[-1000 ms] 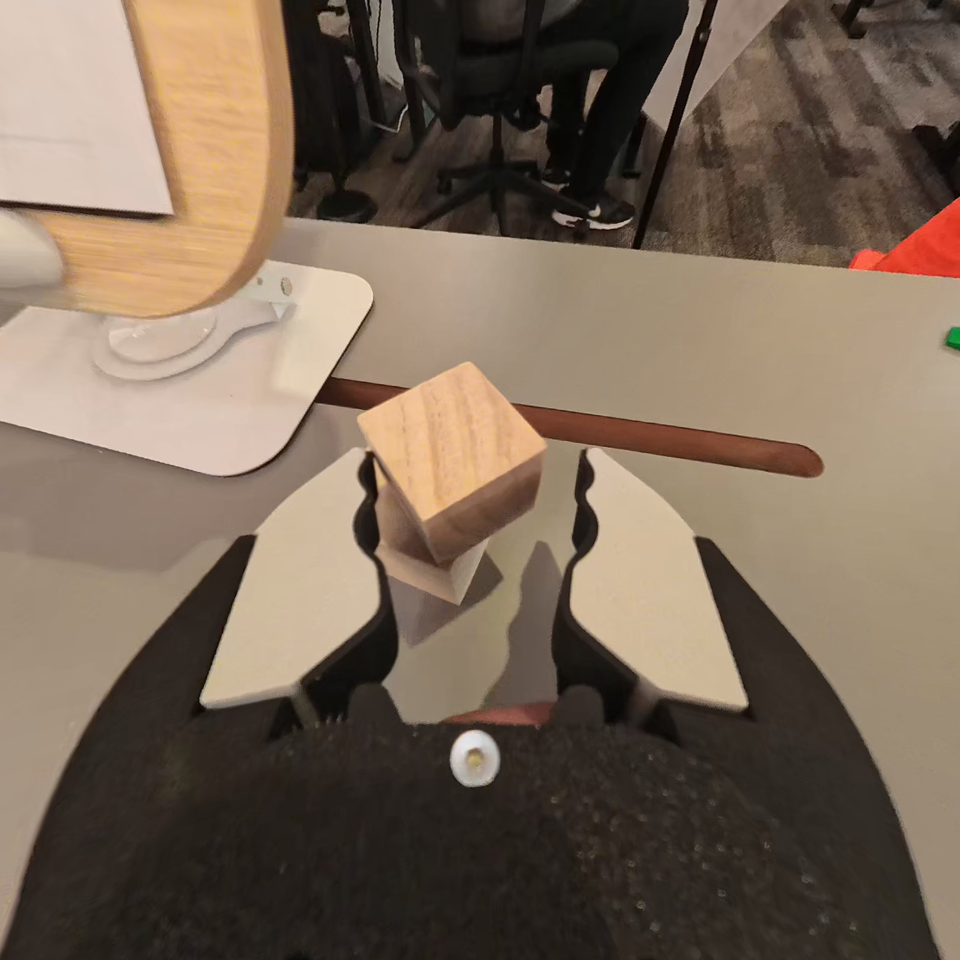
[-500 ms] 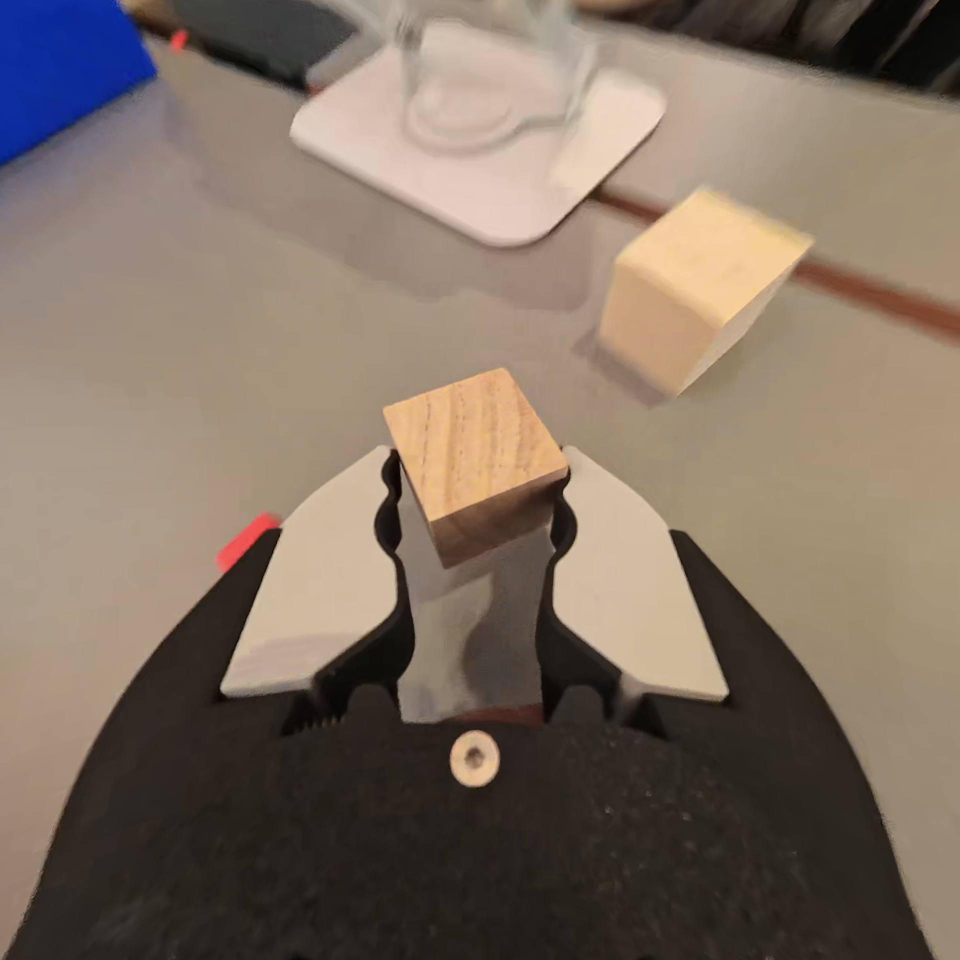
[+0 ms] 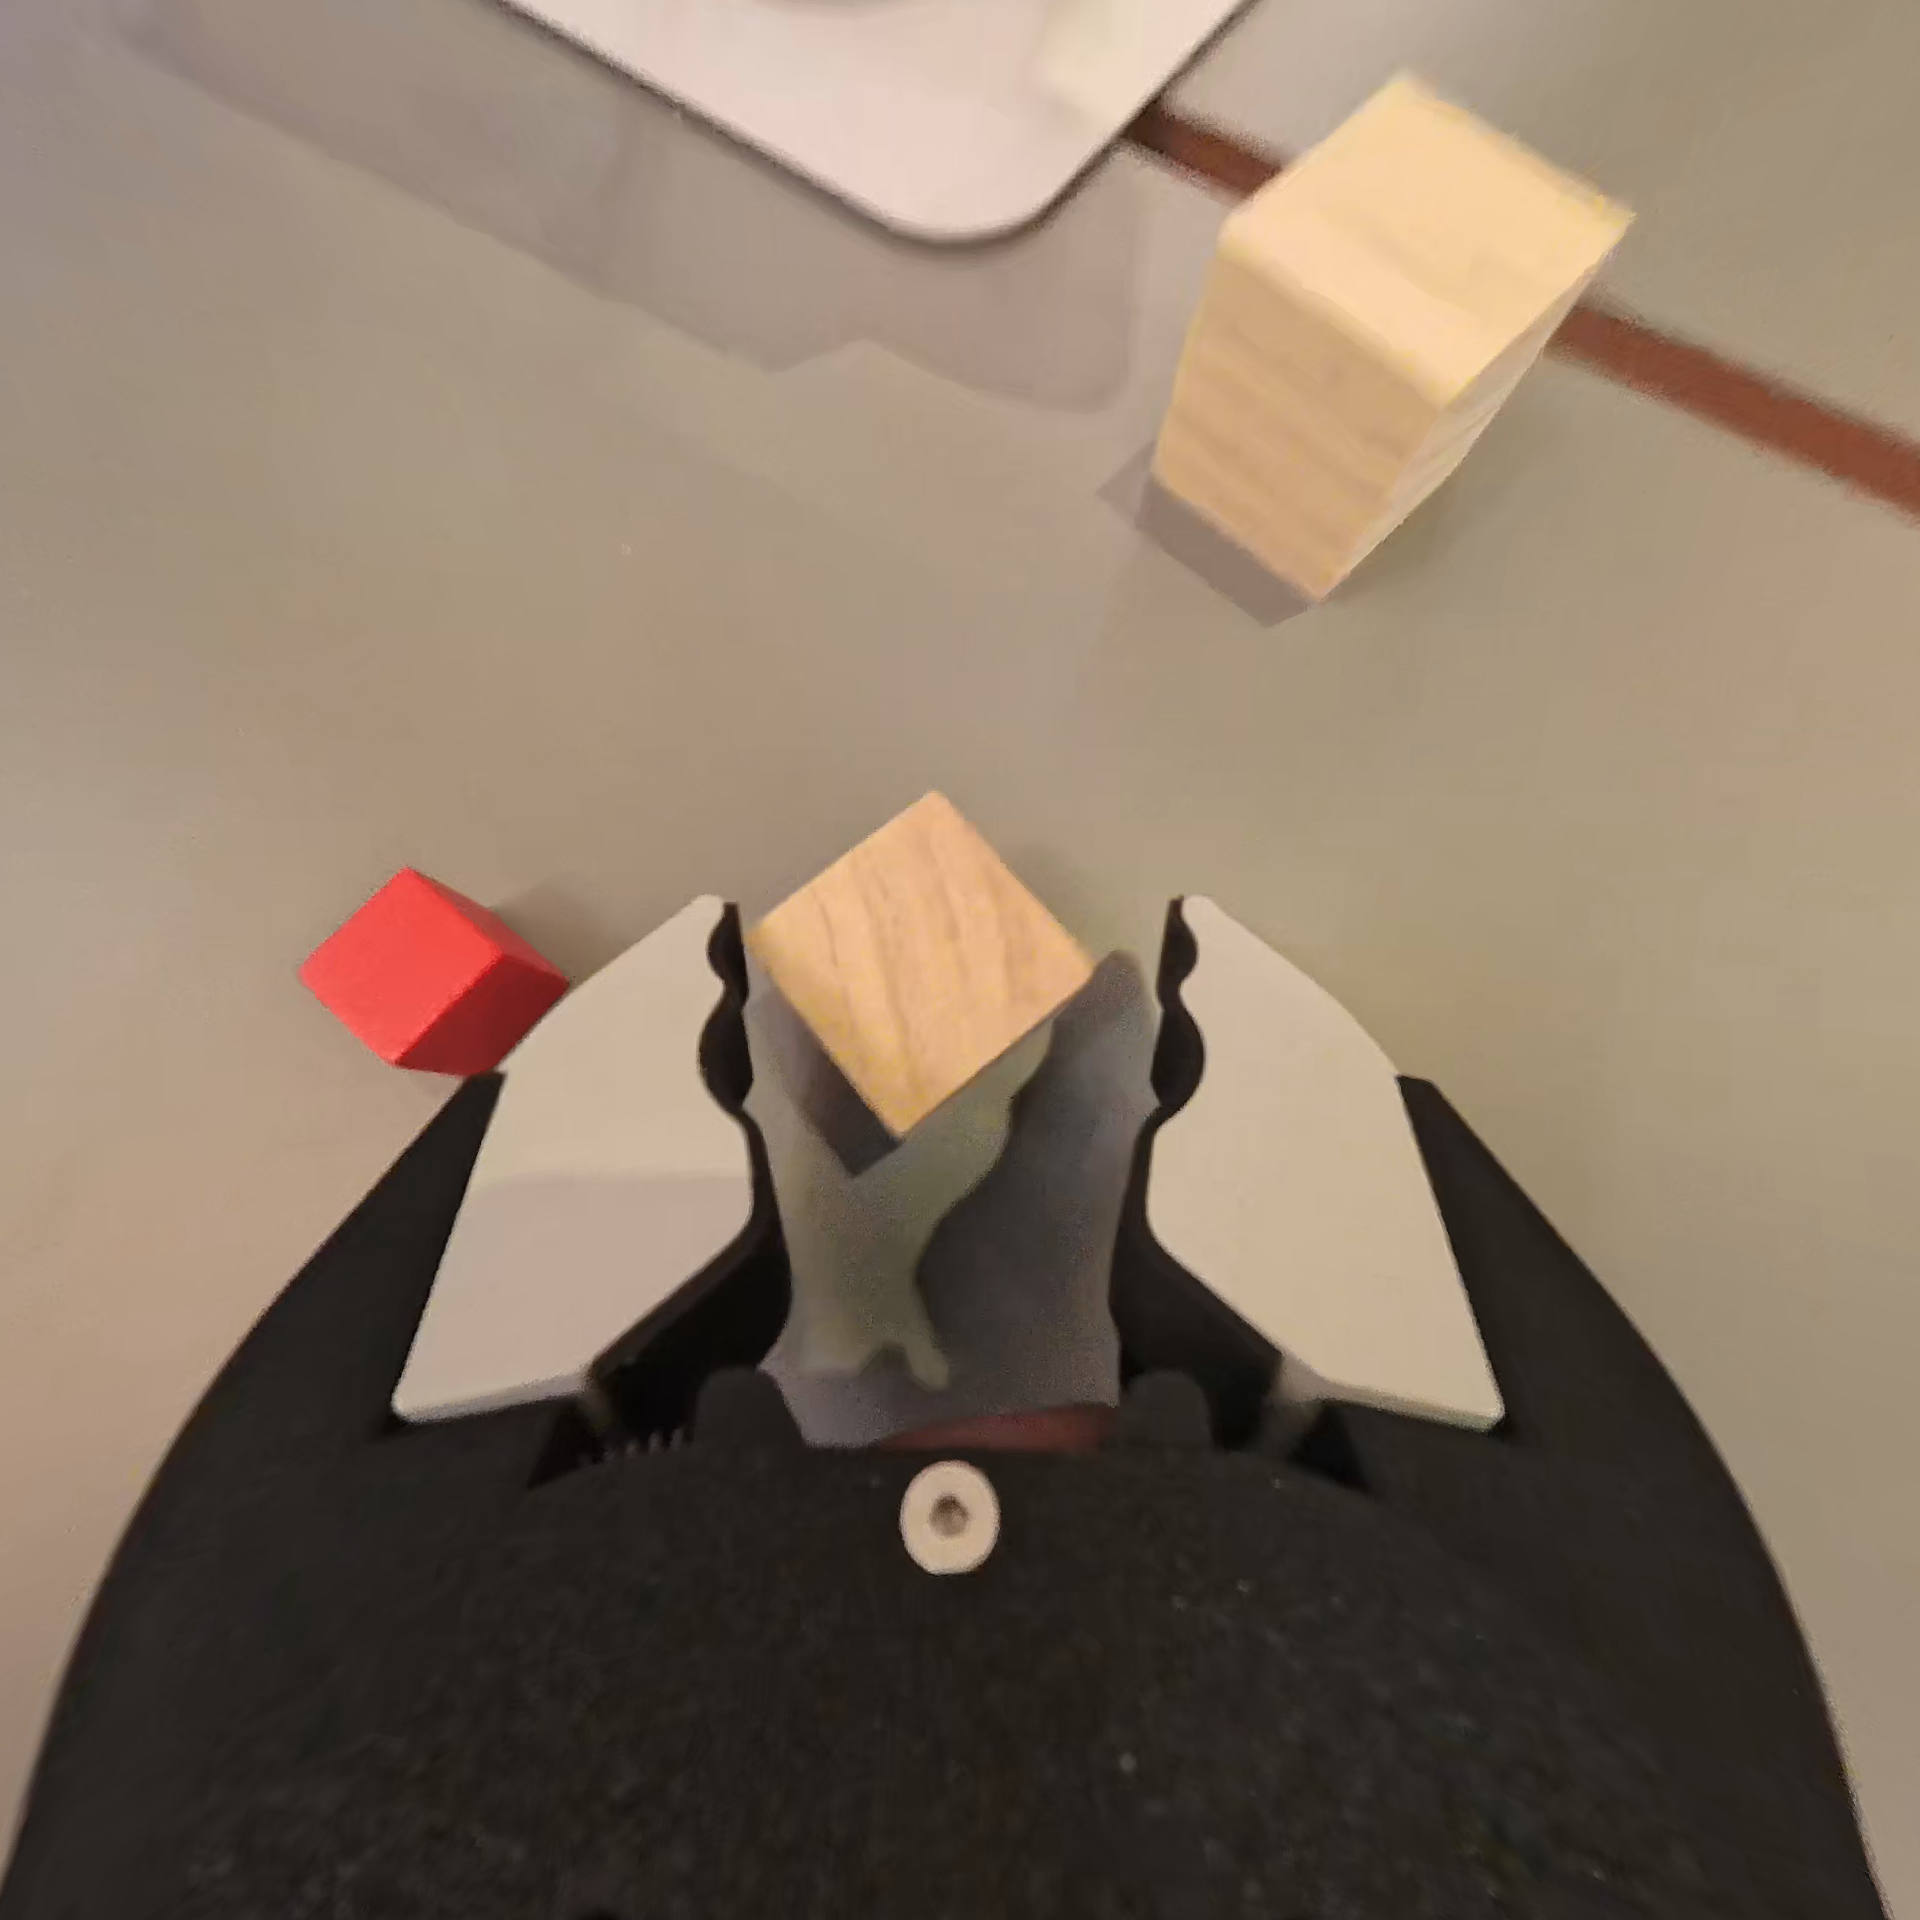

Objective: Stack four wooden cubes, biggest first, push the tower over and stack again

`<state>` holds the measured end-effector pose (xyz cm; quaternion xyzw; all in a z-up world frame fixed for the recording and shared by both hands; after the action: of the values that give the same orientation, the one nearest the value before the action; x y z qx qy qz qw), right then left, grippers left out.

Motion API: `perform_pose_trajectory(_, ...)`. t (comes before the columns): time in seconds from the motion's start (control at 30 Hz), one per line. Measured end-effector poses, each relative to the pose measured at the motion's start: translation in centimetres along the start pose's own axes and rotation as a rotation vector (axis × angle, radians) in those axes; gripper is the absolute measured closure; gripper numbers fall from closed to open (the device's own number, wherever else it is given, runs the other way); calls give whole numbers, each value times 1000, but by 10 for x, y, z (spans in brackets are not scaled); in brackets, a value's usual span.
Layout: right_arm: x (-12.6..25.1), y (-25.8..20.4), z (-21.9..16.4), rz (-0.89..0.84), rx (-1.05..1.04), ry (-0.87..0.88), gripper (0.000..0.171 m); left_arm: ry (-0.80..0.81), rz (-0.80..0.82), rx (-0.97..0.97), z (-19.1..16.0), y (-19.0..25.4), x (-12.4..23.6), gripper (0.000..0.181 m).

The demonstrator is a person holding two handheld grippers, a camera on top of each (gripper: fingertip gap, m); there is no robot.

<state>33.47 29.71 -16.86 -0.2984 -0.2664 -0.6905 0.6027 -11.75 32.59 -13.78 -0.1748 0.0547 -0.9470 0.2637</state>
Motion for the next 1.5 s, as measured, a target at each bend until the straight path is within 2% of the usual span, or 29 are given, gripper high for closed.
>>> perform_pose_trajectory(0.07, 9, 14, 26, -26, 76, 57, 96, 0, -4, -1, 0, 1, 0, 131)
perform_pose_trajectory(0.13, 9, 28, 58, -39, 244, 63, 96, -1, -8, -5, 0, 2, 0, 131)
perform_pose_trajectory(0.23, -9, 48, 95, -68, 528, -73, 96, -2, -17, -11, 0, 3, -1, 131)
perform_pose_trajectory(0.33, -37, 59, 115, 16, 631, -225, 94, -5, -24, -16, 0, 3, -2, 131)
perform_pose_trajectory(0.53, -83, 78, 108, 124, 713, -472, 95, -11, -26, -47, -1, 6, -3, 131)
perform_pose_trajectory(0.6, -93, 79, 103, 120, 715, -458, 95, -13, -26, -57, -1, 7, -4, 131)
perform_pose_trajectory(0.63, -93, 80, 104, 108, 711, -431, 104, -13, -25, -63, -1, 7, -5, 131)
perform_pose_trajectory(0.67, -92, 80, 103, 114, 686, -423, 105, -11, -25, -70, -1, 8, -5, 131)
perform_pose_trajectory(0.77, -71, 81, 99, 96, 664, -397, 106, -12, -26, -72, -1, 8, -6, 132)
perform_pose_trajectory(0.9, -5, 36, 115, 75, 709, -252, 106, 6, -27, -42, 1, 4, -3, 132)
perform_pose_trajectory(1.0, 35, -30, 128, 59, 762, -142, 106, 4, -17, -5, 1, -1, -3, 132)
perform_pose_trajectory(1.07, 45, -76, 131, 44, 778, -96, 106, -4, -7, 16, 0, -5, -3, 132)
perform_pose_trajectory(1.13, 43, -117, 128, 40, 790, -87, 106, 2, -8, 36, 0, -8, -1, 132)
perform_pose_trajectory(1.27, 15, -176, 110, 61, 876, -179, 105, 2, -12, 60, -1, -10, -1, 133)
perform_pose_trajectory(1.5, -28, -215, 77, 140, 908, -371, 106, 9, 7, 28, -1, -7, -1, 133)
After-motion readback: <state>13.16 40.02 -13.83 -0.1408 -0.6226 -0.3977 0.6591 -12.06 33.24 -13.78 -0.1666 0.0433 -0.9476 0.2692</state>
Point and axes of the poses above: each gripper's, where its closed fingertips meet, x back along the fingers, z out of its top, y = z × x across the jaws, the point moved 7 cm from there along x, back along the fingers, and after that the axes turned 5 degrees about -y, right-handed, at the moved point
